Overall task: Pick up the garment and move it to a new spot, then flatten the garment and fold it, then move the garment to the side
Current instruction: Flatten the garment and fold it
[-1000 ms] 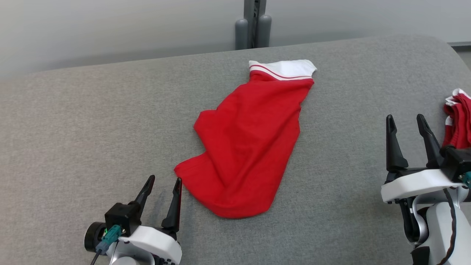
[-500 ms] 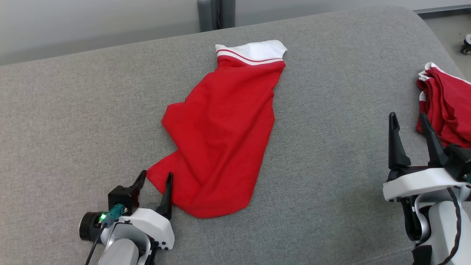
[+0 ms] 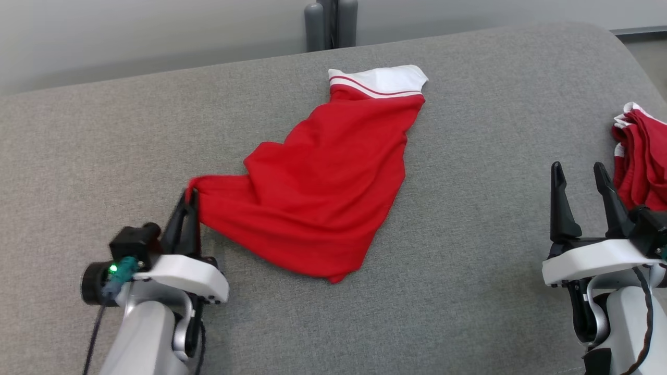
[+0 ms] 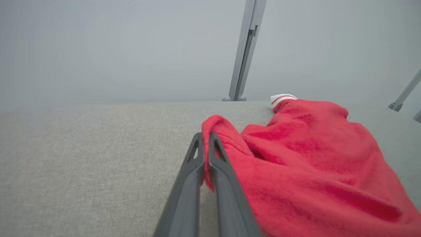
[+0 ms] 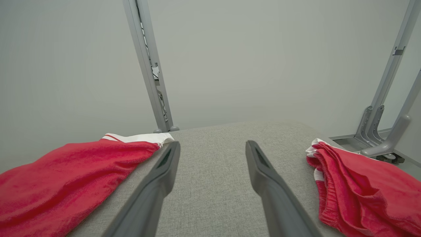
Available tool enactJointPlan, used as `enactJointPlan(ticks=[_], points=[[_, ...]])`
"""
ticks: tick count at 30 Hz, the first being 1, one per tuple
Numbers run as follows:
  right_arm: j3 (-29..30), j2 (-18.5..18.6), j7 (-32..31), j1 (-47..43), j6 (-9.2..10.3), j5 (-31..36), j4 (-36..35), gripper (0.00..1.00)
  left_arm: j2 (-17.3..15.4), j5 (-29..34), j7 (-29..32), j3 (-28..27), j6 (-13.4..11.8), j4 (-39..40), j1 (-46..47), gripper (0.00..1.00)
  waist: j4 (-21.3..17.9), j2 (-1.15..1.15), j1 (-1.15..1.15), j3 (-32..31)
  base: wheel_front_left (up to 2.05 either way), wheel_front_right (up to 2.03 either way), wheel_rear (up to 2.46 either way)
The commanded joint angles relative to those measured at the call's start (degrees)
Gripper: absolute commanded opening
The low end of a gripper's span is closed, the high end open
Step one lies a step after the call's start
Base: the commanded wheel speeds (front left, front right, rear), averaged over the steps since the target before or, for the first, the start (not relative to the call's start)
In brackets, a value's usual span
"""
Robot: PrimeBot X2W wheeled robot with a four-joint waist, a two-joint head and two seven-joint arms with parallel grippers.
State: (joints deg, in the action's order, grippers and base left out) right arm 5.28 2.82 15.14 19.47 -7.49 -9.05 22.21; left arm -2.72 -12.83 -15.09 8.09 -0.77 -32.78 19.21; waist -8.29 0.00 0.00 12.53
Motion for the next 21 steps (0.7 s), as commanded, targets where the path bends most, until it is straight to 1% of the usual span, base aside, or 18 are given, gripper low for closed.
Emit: enactJointPlan(ticks=[1, 6, 11, 18, 19, 21], points=[[0.2, 0.2, 0.0, -0.4, 0.00, -0.4, 0.3, 1.00, -0.4, 0.5, -0.1, -4.6, -1.4, 5.5, -0.7, 0.00, 1.0, 0.00, 0.00, -0.8, 0.00, 0.00, 0.00], [-0.1, 0.2, 0.0, -0.7, 0.00, -0.5, 1.1, 1.00, -0.4, 2.1, -0.1, -12.1, -1.9, 11.2, -2.7, 0.00, 1.7, 0.00, 0.00, -1.6, 0.00, 0.00, 0.00], [-0.5, 0.3, 0.0, -1.0, 0.00, -0.9, 1.6, 1.00, -0.3, 2.9, -0.1, -18.2, -2.2, 11.5, -4.7, 0.00, 1.9, 0.00, 0.00, -2.0, 0.00, 0.00, 0.00], [-0.6, 0.2, 0.0, -1.2, 0.00, -0.5, 1.8, 1.00, -0.4, 2.6, -0.1, -23.3, -5.0, 10.5, -5.9, 0.00, 1.9, 0.00, 0.00, -1.8, 0.00, 0.00, 0.00], [-0.6, 0.2, 0.0, -1.2, 0.00, -0.5, 1.8, 1.00, -0.4, 2.6, -0.1, -23.3, -5.0, 10.5, -5.9, 0.00, 1.9, 0.00, 0.00, -1.8, 0.00, 0.00, 0.00], [-0.7, 0.2, 0.0, -1.3, 0.00, -0.4, 1.7, 1.00, -0.4, 2.3, -0.1, -24.8, -6.2, 9.8, -5.9, 0.00, 1.8, 0.00, 0.00, -1.6, 0.00, 0.00, 0.00]])
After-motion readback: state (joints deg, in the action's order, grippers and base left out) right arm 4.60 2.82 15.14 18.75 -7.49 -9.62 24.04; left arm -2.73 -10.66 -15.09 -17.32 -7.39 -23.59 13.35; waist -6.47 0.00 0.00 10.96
